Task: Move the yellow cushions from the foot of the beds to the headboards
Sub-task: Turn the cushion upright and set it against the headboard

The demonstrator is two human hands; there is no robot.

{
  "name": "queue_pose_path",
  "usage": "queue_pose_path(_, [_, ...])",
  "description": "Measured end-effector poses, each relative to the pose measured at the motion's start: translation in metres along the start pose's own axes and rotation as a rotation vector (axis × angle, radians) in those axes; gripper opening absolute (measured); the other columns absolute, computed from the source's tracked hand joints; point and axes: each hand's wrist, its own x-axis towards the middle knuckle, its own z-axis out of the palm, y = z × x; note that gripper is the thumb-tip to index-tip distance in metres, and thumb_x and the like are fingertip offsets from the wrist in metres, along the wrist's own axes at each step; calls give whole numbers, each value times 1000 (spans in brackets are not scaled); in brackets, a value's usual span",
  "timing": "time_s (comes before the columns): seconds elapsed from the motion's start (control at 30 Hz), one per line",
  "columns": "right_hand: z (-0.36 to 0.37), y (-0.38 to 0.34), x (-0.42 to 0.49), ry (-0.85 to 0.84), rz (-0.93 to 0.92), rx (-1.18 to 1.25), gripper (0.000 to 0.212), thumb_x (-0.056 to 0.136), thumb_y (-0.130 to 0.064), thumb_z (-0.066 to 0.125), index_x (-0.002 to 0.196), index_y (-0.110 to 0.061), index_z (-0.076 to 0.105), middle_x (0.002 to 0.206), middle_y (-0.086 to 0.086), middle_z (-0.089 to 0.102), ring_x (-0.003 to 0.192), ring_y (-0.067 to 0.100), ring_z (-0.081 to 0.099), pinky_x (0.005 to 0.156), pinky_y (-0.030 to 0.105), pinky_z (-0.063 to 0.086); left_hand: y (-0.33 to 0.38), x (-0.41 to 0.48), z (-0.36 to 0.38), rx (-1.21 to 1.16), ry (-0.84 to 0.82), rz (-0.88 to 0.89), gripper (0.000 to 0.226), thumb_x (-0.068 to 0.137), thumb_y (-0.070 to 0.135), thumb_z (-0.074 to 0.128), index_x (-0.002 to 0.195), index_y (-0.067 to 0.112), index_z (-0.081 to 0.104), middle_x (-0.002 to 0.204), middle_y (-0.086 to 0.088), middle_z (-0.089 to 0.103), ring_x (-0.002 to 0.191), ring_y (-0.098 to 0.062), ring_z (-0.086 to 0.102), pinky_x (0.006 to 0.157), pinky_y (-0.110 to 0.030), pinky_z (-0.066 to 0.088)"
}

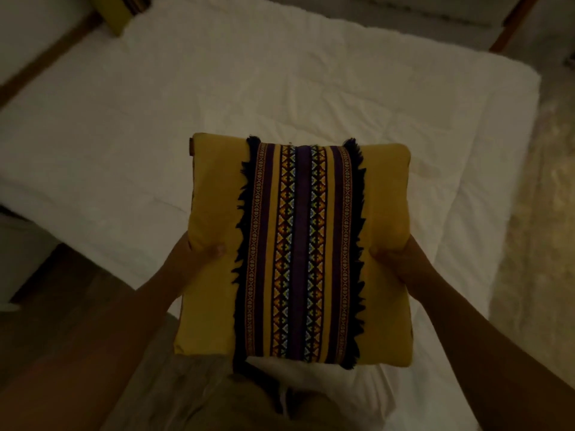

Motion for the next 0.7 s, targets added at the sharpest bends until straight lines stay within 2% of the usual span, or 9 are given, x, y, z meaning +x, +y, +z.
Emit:
queue_pose_path(0.1, [44,-35,-3,-70,-63,-74,96,64,-36,87,147,-22,41,134,14,60,116,38,62,94,64,51,-3,-32,-43,-40,100,37,81,56,58,84,129,32,59,120,-1,70,105,-25,69,89,-51,56])
queue_pose_path(0.17, [78,-56,-5,-114,-91,-101,97,63,-37,87,147,-22,41,134,13,60,115,38,62,94,64,52,-5,-55,-71,-82,171,51,83,51,64,83,125,35,60,113,9,72,102,-17,69,80,-40,59])
queue_pose_path(0.23, [120,-75,-8,-184,-119,-145,96,62,-39,88,145,-23,43,132,12,61,114,38,63,93,64,52,-14,-77,-103,-130,246,53,62,65,51,81,122,39,58,101,17,73,92,-4,69,64,-22,58])
queue_pose_path(0.27, [142,-83,-9,-220,-134,-168,94,63,-40,88,144,-23,44,131,12,62,113,38,64,92,65,52,-19,-87,-121,-159,290,38,59,74,39,78,128,34,55,107,13,71,92,-3,68,65,-22,58])
queue_pose_path(0.37, [211,-104,-15,-318,-199,-225,90,63,-39,88,142,-25,47,127,11,65,110,37,66,89,64,54,-34,-123,-177,-251,388,34,83,72,41,81,144,25,42,134,-6,58,114,-27,61,95,-51,51])
queue_pose_path(0.43, [262,-119,-22,-368,-231,-265,89,63,-38,88,141,-25,47,127,10,65,110,36,66,89,63,54,-46,-149,-218,-300,443,42,100,57,53,85,144,27,42,132,-3,59,116,-29,60,100,-55,48])
queue_pose_path(0.53, [343,-142,-32,-473,-286,-289,78,70,-29,87,139,-24,51,124,10,68,107,34,69,85,58,58,-68,-185,-279,-382,545,86,72,66,41,82,133,35,53,120,5,68,107,-23,67,83,-43,58])
queue_pose_path(0.6, [396,-158,-42,-548,-330,-297,70,74,-24,85,136,-25,55,122,8,70,104,31,71,78,50,62,-77,-209,-321,-384,586,131,51,66,41,81,112,50,61,102,16,75,94,-11,73,68,-30,60])
queue_pose_path(0.7, [473,-179,-63,-666,-420,-312,51,78,-16,80,123,-36,65,117,5,73,102,25,73,72,39,62,-80,-239,-381,-390,647,186,52,69,42,80,114,54,58,105,16,72,94,-10,71,75,-33,58])
